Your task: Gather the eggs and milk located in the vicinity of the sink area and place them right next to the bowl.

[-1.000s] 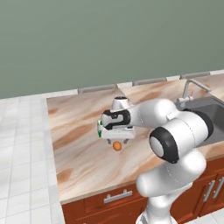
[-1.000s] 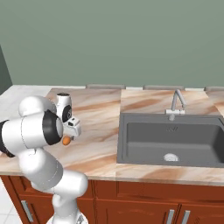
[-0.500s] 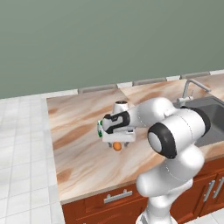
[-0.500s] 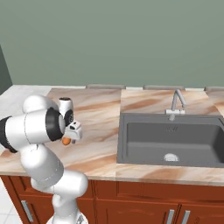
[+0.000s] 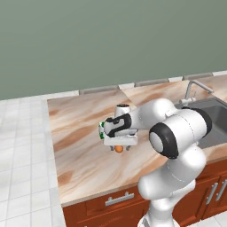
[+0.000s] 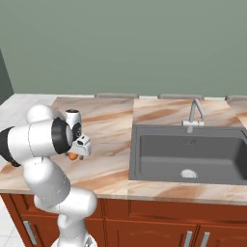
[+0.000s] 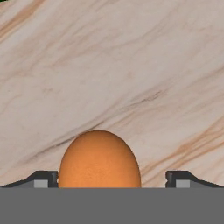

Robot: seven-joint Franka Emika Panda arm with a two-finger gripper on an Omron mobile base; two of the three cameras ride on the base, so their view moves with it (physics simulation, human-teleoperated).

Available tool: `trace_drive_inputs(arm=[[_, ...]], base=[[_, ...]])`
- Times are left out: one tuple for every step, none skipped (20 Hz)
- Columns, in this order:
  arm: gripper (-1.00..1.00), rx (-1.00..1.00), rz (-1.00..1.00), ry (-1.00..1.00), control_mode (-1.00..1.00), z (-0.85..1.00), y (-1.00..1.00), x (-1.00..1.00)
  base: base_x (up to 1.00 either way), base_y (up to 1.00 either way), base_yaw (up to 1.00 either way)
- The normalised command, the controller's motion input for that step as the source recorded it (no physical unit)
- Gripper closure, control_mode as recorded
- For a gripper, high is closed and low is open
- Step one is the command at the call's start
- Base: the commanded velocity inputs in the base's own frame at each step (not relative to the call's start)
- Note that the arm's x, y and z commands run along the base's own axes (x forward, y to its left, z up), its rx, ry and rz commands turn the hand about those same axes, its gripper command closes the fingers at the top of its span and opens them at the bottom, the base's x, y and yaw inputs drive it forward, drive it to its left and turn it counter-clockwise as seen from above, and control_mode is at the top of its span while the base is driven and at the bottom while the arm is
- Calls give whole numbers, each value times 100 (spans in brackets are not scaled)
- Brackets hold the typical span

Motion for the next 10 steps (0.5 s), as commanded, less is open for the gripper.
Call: trace_drive_inputs(arm=[[100,0,0,0,-100,0,0,0],[100,0,0,0,-100,0,0,0],[100,0,0,0,-100,0,0,0],[100,0,0,0,-100,0,0,0],[100,0,0,0,-100,0,0,0],[100,0,0,1,-100,0,0,0],[100,0,0,0,-100,0,0,0],[100,0,0,0,-100,0,0,-13],[100,0,0,-4,-100,0,0,-16],[100,0,0,-7,-100,34,0,-29]], base=[[0,0,0],[0,0,0],[0,0,0],[0,0,0],[0,0,0],[0,0,0],[0,0,0],[0,0,0],[0,0,0],[0,0,0]])
